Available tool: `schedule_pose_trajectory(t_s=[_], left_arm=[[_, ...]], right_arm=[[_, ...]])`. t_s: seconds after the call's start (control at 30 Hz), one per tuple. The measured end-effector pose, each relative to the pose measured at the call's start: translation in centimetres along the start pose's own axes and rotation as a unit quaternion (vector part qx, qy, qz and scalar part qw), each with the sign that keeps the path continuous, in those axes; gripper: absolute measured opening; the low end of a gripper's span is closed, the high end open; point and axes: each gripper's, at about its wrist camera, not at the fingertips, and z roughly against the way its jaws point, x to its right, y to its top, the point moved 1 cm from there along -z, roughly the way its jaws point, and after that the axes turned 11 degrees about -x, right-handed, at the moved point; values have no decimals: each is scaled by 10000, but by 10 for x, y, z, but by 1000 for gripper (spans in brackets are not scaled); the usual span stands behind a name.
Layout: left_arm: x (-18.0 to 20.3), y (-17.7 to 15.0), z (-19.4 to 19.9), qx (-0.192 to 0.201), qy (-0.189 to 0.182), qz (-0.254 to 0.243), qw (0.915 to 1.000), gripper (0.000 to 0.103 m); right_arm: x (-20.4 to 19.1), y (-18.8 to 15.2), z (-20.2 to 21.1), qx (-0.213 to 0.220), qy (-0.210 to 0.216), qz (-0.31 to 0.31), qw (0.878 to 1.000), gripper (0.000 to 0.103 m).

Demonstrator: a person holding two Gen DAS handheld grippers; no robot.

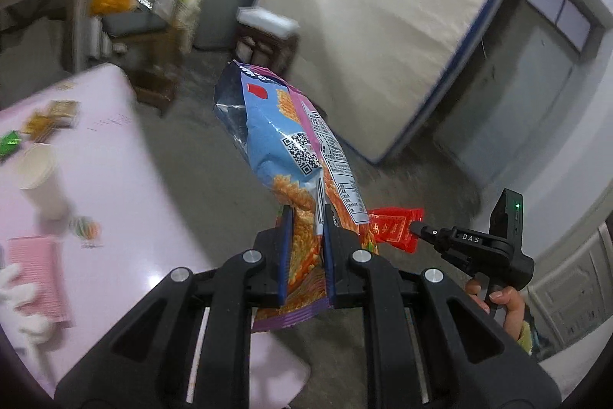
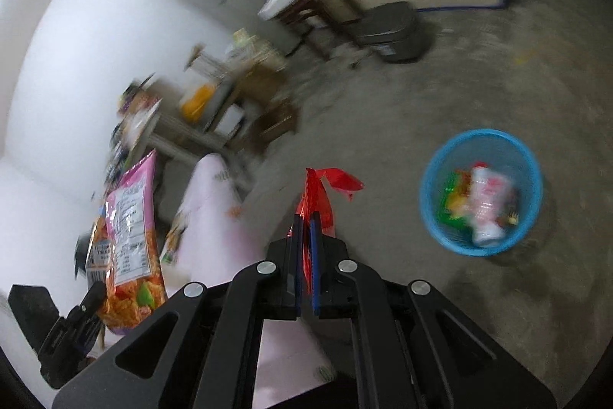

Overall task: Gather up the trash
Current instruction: 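Carry the chip bag and red wrapper to the blue wastebasket with both tools, then open both tools to drop the chip bag and red wrapper into the basket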

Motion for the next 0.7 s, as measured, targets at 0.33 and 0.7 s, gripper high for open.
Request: schedule_pose_trajectory(t_s=[0.33, 0.7], left_arm=[[68, -3, -210, -1915, -115, 80, 9814, 13], [63, -28, -371, -2690, -20, 546, 9616, 14]], right_arm=[[168, 10, -21, 266, -300, -1755, 9837, 4], [265, 41, -105, 245, -512, -2409, 9689, 4]])
